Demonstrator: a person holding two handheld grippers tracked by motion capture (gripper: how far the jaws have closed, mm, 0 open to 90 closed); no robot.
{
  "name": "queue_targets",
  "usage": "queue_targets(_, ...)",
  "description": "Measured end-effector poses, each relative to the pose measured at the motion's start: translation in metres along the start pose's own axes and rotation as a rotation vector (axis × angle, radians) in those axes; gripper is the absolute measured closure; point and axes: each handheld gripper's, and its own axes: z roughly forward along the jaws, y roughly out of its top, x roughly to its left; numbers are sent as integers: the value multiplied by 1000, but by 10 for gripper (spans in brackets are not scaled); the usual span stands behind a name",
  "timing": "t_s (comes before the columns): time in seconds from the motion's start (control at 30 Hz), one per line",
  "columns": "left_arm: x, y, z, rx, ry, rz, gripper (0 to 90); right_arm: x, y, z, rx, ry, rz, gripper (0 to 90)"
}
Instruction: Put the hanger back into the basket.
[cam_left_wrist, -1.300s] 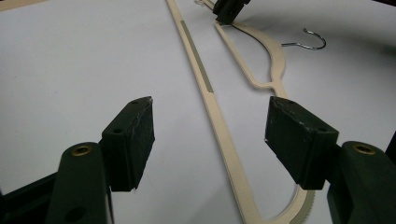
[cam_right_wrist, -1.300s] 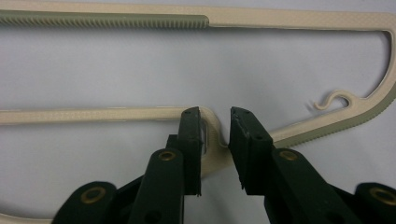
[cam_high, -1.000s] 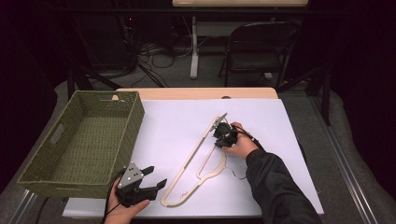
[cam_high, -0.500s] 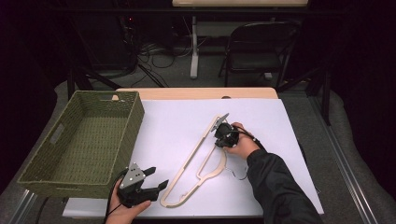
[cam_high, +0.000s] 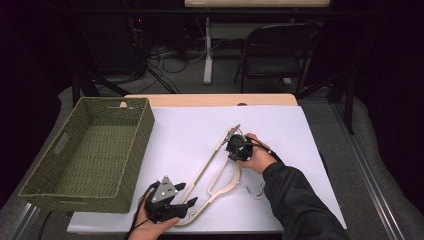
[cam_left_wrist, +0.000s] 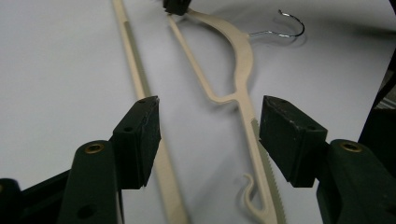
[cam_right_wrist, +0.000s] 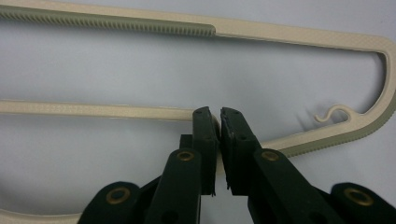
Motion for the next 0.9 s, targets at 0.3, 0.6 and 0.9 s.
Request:
queue_targets(0.3,-19,13,38,100,0,51,382,1,0,-5,19,9,15,851)
queue_targets(0.6,-27,16,59,161,32,89,366,3,0,-5,19,9,13,851)
queue_targets(0.9,-27,16,66,186,48,92,372,4,1,-6,9,6,18,851)
